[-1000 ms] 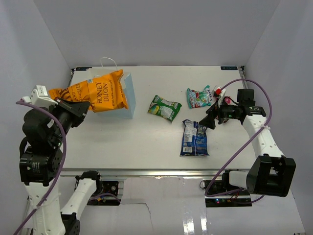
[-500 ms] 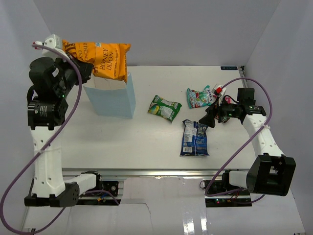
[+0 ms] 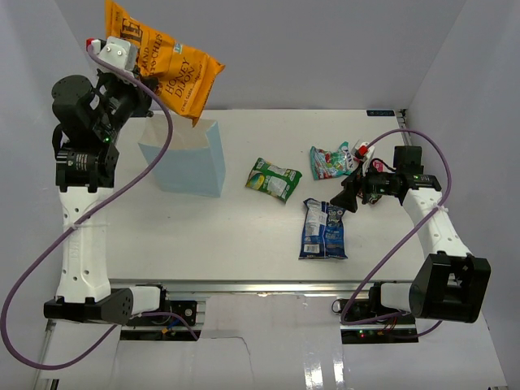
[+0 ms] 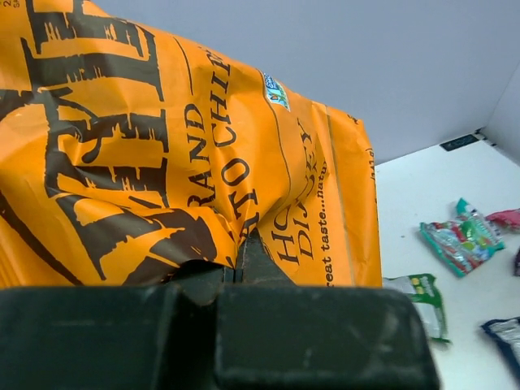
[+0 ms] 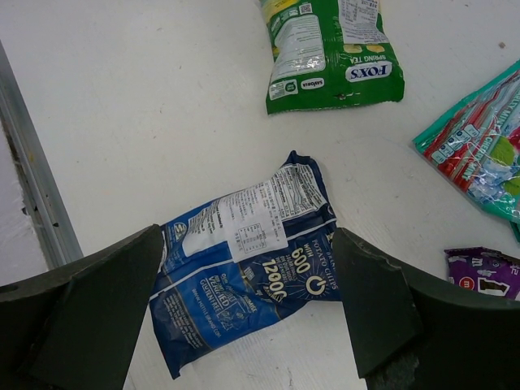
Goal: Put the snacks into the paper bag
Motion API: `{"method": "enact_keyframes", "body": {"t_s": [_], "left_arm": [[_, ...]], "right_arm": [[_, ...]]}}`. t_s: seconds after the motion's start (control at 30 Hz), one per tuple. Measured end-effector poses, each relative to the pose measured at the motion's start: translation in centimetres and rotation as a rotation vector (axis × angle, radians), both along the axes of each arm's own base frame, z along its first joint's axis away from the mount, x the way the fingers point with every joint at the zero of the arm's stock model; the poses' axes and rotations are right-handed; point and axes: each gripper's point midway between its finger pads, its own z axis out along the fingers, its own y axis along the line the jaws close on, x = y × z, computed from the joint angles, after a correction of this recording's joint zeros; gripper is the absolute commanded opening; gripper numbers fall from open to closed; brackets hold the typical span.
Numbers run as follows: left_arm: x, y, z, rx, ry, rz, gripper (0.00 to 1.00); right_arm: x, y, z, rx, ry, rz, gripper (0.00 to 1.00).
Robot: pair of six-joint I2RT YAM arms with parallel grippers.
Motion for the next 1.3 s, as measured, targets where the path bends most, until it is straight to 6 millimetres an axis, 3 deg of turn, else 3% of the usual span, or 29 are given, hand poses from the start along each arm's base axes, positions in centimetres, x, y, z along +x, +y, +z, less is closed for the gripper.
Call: {"method": "enact_keyframes", "body": {"t_s": [0.23,0.47,0.57,0.97,1.3], "left_arm": [[1.5,-0.1,-1.4,0.173,-0.089,-0.047,0.0],[3.9,2.1,-3.5,0.245,-0.119,-0.055,0.0],[4.4,2.0,-4.0,0.25,-0.127,-0.088,0.0],[3.9,-0.2,-3.4,0.32,-0.231,-0.238,0.0],[4.8,2.2,-3.9,0.403,-0.279,-0.237,0.0]], "right_arm": [[0.1,0.0,-0.3,-0.007,-0.004,0.008,0.9],[0.1,-0.1,-0.4,-0.01,-0.003,0.008,0.9],[0.2,-0.1,-0.4,-0.012,-0.004,0.009,0.9],[0.3,-0.2,-0.9,-0.02,-0.004,0.014,0.9],[0.3,-0.3,-1.1,-0.033,-0.009,0.016,0.9]]}}
